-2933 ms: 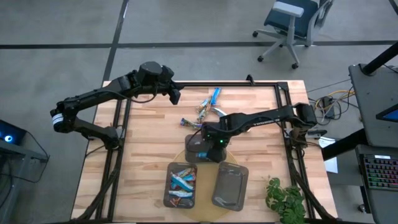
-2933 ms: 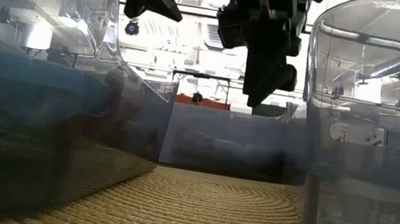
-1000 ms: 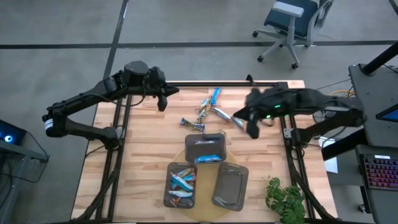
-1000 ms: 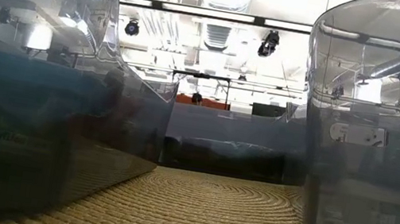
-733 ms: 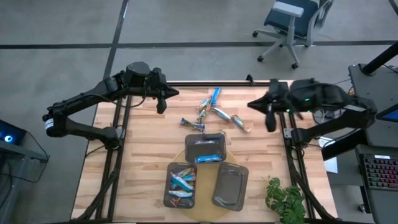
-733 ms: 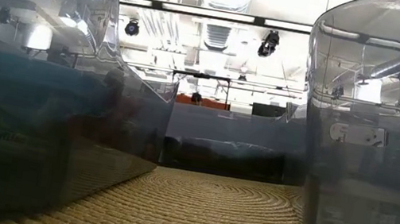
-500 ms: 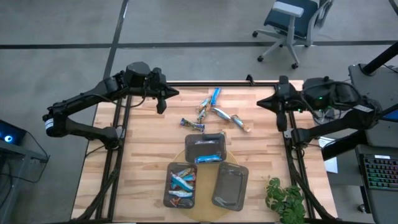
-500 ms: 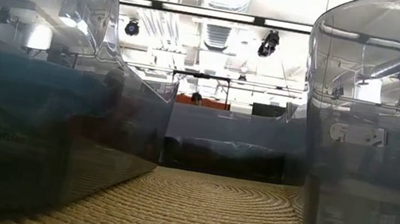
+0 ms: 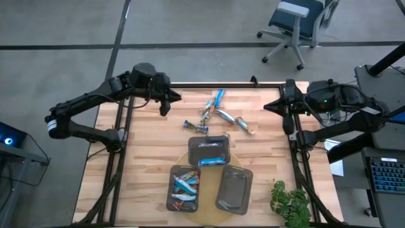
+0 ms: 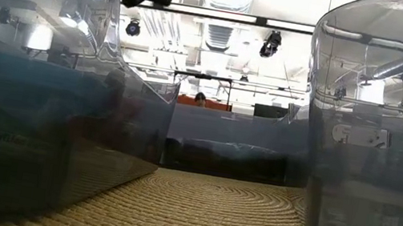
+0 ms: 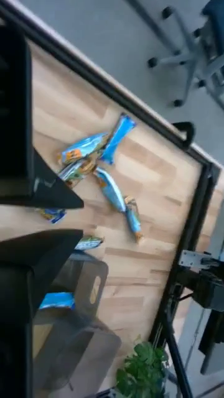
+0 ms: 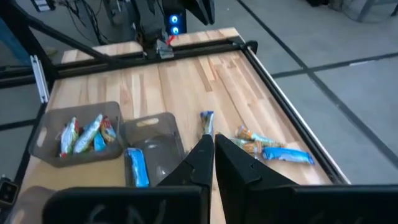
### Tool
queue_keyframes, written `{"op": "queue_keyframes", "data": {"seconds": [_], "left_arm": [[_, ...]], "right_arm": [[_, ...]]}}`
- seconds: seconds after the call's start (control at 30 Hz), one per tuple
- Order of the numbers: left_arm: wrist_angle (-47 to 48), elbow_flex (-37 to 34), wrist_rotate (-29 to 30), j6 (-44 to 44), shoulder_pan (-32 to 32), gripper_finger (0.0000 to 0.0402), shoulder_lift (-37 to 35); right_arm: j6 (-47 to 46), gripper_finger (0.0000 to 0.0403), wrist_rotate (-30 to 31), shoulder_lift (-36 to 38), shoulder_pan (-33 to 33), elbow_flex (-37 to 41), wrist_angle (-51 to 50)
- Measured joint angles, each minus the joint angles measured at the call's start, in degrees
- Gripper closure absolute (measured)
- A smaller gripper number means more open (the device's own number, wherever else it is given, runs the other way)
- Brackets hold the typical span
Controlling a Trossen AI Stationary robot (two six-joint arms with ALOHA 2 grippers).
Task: Pick and place Granola Bars by type
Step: Put the bottom blue granola bar into the top black bin
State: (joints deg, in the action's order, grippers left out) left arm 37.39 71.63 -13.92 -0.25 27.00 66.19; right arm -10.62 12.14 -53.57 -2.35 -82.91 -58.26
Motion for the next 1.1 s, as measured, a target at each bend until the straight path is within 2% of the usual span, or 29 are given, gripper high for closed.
{"op": "queue_keyframes", "data": {"seconds": [0.23,0.43,0.67,1.1], "left_arm": [[8.84,3.11,-0.22,2.06,-0.02,0.0265,6.12],[14.81,4.99,3.85,12.77,-0.61,0.0212,11.94],[14.51,5.2,5.71,23.08,-3.21,0.0202,17.62],[13.96,4.12,13.12,31.64,-6.69,0.0203,30.92]], "right_arm": [[-1.64,0.0394,-0.05,-0.41,0.0,0.0,-0.31],[-2.7,0.0394,-0.13,-0.54,0.0,0.0,-0.37],[-2.7,0.0394,-0.13,-0.62,0.0,0.0,-0.43],[-3.48,0.0394,-0.13,-0.63,0.02,0.0,-2.23]]}}
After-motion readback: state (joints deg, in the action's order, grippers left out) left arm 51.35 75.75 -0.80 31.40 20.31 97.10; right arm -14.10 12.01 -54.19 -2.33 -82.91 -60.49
